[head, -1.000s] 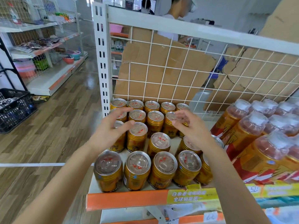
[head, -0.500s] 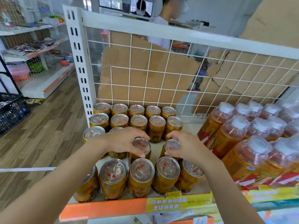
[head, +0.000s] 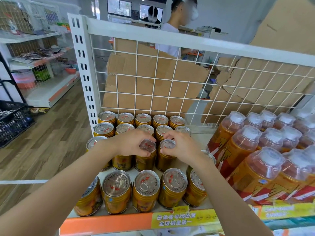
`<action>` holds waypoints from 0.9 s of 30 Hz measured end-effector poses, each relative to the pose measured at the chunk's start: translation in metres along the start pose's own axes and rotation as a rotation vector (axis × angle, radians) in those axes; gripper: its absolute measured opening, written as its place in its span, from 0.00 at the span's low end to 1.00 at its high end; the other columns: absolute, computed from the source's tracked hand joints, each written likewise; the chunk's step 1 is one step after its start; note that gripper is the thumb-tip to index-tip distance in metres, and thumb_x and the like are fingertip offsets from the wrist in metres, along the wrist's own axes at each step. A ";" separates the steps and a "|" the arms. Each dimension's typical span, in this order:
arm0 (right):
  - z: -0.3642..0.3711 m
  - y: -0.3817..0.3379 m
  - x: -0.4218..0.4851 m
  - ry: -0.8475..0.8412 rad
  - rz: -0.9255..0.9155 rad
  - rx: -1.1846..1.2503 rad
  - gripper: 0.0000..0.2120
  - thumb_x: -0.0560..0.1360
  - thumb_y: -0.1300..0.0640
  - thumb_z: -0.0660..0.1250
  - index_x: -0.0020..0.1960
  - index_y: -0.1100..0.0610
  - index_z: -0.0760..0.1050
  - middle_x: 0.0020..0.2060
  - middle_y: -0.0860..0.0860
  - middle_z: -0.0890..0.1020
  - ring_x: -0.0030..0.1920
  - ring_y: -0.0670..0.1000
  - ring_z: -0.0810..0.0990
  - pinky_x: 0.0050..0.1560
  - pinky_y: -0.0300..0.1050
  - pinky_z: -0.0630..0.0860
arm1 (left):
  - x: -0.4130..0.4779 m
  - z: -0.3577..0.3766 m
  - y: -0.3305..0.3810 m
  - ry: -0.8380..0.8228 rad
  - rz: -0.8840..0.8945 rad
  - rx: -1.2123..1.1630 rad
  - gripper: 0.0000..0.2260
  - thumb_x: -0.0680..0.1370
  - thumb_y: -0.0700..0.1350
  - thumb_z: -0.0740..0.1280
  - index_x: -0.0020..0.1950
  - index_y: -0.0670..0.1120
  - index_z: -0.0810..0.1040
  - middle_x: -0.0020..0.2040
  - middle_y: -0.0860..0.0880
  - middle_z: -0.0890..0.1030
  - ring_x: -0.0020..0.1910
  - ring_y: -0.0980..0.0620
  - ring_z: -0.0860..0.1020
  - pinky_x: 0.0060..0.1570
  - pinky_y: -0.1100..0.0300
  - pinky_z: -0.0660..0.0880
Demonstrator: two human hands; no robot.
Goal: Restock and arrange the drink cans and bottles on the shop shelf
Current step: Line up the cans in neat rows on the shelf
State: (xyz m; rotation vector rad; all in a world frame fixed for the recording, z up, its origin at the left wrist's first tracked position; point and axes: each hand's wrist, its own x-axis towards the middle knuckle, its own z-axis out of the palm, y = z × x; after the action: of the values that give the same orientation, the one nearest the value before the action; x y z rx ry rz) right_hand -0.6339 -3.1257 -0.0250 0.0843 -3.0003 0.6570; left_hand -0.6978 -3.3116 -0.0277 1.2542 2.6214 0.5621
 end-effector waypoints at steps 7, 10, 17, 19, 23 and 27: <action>0.006 0.007 0.000 0.036 -0.054 0.013 0.22 0.69 0.48 0.72 0.61 0.51 0.72 0.57 0.49 0.74 0.58 0.49 0.72 0.49 0.41 0.66 | -0.002 0.013 -0.002 0.154 0.029 0.001 0.18 0.72 0.49 0.72 0.61 0.49 0.77 0.57 0.51 0.78 0.56 0.52 0.74 0.57 0.54 0.70; 0.006 0.011 0.001 0.016 -0.064 0.023 0.23 0.69 0.46 0.73 0.61 0.51 0.71 0.56 0.49 0.73 0.57 0.49 0.72 0.48 0.41 0.65 | -0.004 0.014 -0.004 0.144 0.013 -0.016 0.20 0.71 0.50 0.73 0.62 0.49 0.76 0.59 0.51 0.77 0.57 0.53 0.72 0.59 0.56 0.68; -0.008 0.017 0.002 -0.107 -0.150 -0.003 0.26 0.70 0.49 0.72 0.65 0.50 0.68 0.60 0.47 0.74 0.59 0.47 0.72 0.51 0.38 0.66 | -0.003 0.015 -0.001 0.136 -0.058 0.017 0.26 0.70 0.53 0.73 0.66 0.50 0.72 0.63 0.52 0.75 0.60 0.54 0.70 0.60 0.58 0.67; -0.012 0.021 0.003 -0.165 -0.171 0.021 0.25 0.70 0.51 0.73 0.64 0.49 0.68 0.61 0.46 0.74 0.61 0.46 0.72 0.54 0.39 0.68 | -0.003 0.016 0.000 0.171 -0.082 0.018 0.27 0.69 0.54 0.74 0.66 0.50 0.73 0.62 0.52 0.75 0.59 0.54 0.70 0.60 0.56 0.68; -0.017 0.024 0.001 -0.238 -0.222 0.037 0.23 0.71 0.54 0.72 0.64 0.47 0.68 0.63 0.45 0.73 0.62 0.46 0.70 0.57 0.43 0.67 | -0.003 0.019 0.004 0.215 -0.137 0.036 0.29 0.68 0.56 0.74 0.66 0.50 0.72 0.64 0.52 0.74 0.61 0.52 0.70 0.60 0.56 0.69; -0.017 0.027 0.000 -0.211 -0.266 0.078 0.23 0.73 0.58 0.70 0.65 0.48 0.68 0.66 0.45 0.70 0.66 0.46 0.68 0.61 0.41 0.63 | -0.005 0.026 0.009 0.288 -0.184 0.033 0.30 0.68 0.56 0.74 0.67 0.50 0.71 0.65 0.50 0.72 0.62 0.50 0.70 0.60 0.53 0.69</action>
State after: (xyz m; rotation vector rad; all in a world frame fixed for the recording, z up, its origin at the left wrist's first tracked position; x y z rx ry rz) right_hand -0.6349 -3.0944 -0.0211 0.5806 -3.0741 0.7775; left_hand -0.6799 -3.3039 -0.0474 0.9886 2.9522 0.7155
